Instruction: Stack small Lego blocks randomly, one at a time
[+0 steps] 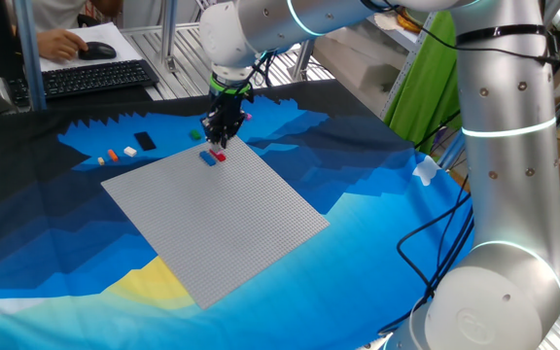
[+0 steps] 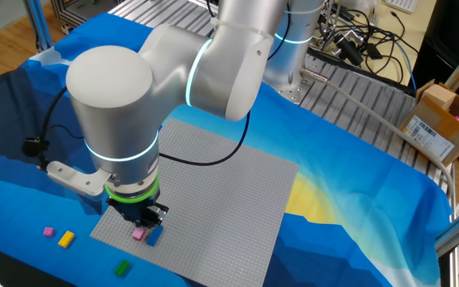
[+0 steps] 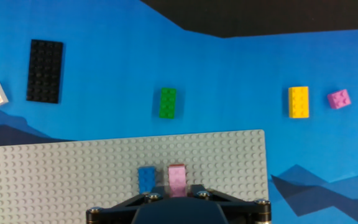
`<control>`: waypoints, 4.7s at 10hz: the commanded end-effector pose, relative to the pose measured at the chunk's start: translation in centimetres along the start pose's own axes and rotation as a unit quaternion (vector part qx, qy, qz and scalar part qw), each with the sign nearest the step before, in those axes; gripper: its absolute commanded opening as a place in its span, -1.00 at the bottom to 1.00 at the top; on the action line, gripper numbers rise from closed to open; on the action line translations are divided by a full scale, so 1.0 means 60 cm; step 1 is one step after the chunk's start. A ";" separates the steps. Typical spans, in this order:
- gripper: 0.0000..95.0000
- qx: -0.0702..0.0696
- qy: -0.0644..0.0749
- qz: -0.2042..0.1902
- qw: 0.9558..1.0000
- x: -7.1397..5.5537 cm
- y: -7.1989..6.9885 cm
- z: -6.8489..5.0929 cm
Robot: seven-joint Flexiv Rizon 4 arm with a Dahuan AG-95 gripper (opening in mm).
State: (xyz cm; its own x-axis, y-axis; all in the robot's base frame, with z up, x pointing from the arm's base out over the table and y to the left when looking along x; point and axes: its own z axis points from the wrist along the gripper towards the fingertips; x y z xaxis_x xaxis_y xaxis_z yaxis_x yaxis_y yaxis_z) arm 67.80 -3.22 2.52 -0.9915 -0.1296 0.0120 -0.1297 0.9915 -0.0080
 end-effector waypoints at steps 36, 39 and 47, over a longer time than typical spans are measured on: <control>-0.20 0.010 -0.017 0.018 1.000 -0.107 0.013 -0.010; -0.20 0.011 -0.018 0.017 1.000 -0.116 0.014 0.001; -0.20 0.009 -0.018 0.015 1.000 -0.134 0.015 0.026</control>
State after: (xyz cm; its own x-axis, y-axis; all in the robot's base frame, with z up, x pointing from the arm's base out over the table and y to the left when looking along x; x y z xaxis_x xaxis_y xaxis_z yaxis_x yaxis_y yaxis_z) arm 75.55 -1.33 0.95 -0.9945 -0.1013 -0.0268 -0.1006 0.9945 -0.0277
